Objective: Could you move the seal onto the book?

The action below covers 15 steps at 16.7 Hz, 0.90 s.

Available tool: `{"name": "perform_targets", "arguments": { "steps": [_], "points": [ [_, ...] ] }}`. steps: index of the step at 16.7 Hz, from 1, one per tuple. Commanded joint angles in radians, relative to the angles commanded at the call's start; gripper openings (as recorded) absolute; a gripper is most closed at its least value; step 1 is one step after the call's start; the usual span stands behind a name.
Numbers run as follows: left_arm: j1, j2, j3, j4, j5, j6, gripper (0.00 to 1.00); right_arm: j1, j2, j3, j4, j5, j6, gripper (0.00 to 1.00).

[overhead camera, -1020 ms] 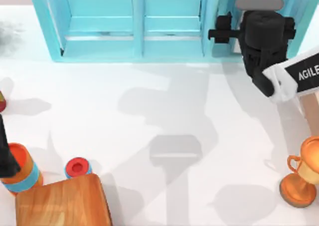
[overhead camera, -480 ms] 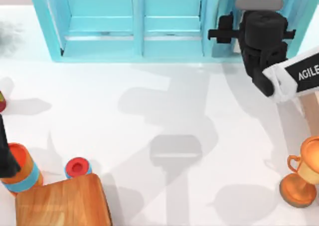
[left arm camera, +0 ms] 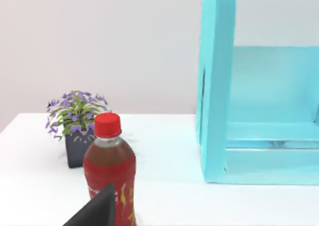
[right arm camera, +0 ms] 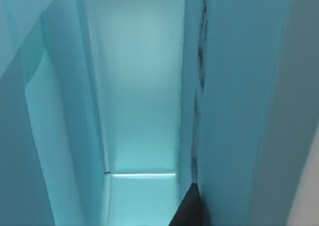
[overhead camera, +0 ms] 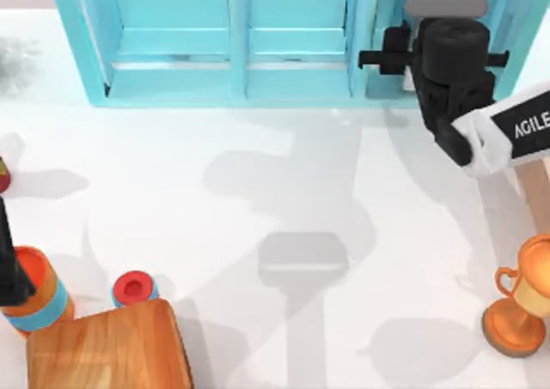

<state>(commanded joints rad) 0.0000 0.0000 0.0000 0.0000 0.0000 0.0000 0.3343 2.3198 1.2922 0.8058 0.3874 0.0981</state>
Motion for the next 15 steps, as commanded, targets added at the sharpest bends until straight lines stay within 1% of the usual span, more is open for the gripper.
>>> {"name": "perform_targets", "arguments": {
  "steps": [10, 15],
  "points": [
    [0.0, 0.0, 0.0, 0.0, 0.0, 0.0, 1.0, 0.003, -0.01, -0.005, -0.006, 0.002, 0.002, 0.0],
    [0.0, 0.0, 0.0, 0.0, 0.0, 0.0, 1.0, 0.045, -0.17, -0.072, -0.117, 0.04, 0.015, 0.0]
  ]
}}
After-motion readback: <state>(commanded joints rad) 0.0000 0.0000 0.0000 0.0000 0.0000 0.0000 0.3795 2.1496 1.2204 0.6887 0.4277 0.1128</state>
